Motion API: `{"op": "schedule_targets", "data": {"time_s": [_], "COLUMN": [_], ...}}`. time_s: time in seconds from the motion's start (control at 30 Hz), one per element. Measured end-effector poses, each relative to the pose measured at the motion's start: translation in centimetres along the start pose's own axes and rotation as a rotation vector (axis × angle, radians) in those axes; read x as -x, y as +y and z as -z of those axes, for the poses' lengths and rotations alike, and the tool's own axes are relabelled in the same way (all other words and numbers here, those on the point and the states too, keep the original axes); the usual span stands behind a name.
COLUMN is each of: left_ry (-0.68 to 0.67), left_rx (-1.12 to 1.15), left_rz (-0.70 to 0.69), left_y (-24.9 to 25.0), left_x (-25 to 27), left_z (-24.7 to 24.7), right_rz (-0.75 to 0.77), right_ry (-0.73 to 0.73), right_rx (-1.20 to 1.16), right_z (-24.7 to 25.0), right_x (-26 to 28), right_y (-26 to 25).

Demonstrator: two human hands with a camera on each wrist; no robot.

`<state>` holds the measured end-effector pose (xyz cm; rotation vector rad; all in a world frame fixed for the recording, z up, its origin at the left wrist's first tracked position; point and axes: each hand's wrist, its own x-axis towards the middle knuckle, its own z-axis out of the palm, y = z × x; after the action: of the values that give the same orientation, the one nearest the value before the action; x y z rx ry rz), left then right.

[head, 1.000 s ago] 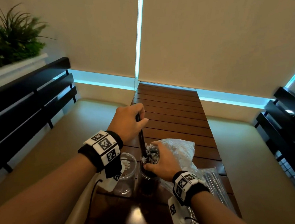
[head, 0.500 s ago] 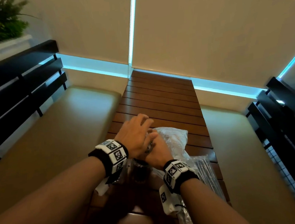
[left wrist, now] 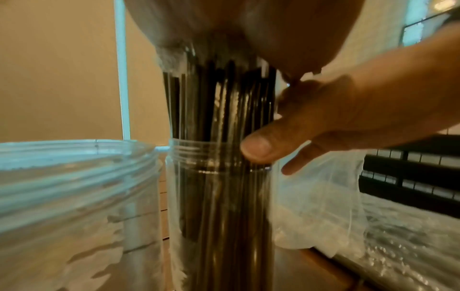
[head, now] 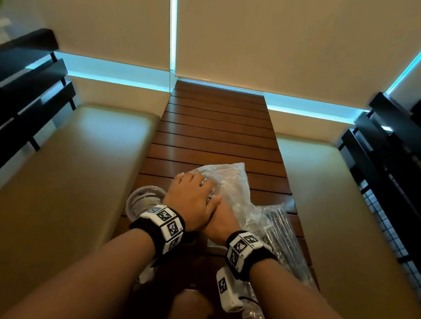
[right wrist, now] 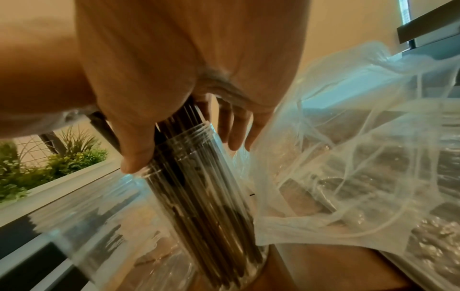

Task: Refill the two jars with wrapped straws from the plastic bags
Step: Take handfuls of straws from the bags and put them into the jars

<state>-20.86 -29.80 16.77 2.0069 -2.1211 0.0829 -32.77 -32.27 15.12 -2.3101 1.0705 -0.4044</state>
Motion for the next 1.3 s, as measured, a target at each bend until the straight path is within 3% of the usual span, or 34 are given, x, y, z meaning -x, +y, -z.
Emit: {"op": "schedule_targets", "data": {"time_s": [0.13, 0.33, 0.63, 0.87, 0.93, 1.0, 1.07, 1.1, 1.13, 1.2, 1.3], "left_ry": [0.063, 0.157, 0.048, -0.103, -0.029, 0.174, 0.376, 0.41, 0.383, 0.203, -0.266], "left_rx": [-0.035, -0.089, -0.096, -0.063, -0.036, -0.007, 0.037, 0.072, 0.101, 0.076, -0.022], "left_rz": [0.001, -0.071, -0.062, -0.023, -0.037, -0.096, -0.224, -0.317, -0.421, -0.583, -0.573], "left_y": [0.4, 0.5, 1.6, 2.0, 2.2, 3.4, 5.3, 6.3, 7.3, 9.1, 11.4], "left_x": [-0.3, -1.2, -3.8, -6.5, -6.1, -5.0, -3.4, -2.4, -1.3, 0.5, 2.2], "left_z": [-0.8, -1.6, -0.9, -0.3, 0.5, 2.0, 2.8, 2.8, 2.3, 0.6, -1.9], "right_rz": [-0.192, -0.227, -0.29, -0.209, -0.154, -0.141, -0.165, -0.167, -0.182, -0.264, -0.412], "right_ry": [-0.058, -0.071, -0.04, 0.132, 0.201, 0.239, 0.236, 0.215, 0.183, 0.133, 0.022], "right_rx": [0.41, 0.694, 0.589, 0.54, 0.486, 0.351, 0.267, 0.265, 0.263, 0.243, 0.282], "right_z": [1.0, 2.7, 3.5, 4.7, 5.1, 5.4, 6.0, 6.4, 6.8, 7.6, 8.1], "right_x": [0.9, 1.7, 0.0, -2.6, -2.4, -1.8, -0.7, 0.0, 0.9, 2.4, 4.5], "right_y": [1.9, 5.3, 8.1, 8.6, 8.4, 8.2, 8.1, 7.9, 8.0, 8.3, 10.6]}}
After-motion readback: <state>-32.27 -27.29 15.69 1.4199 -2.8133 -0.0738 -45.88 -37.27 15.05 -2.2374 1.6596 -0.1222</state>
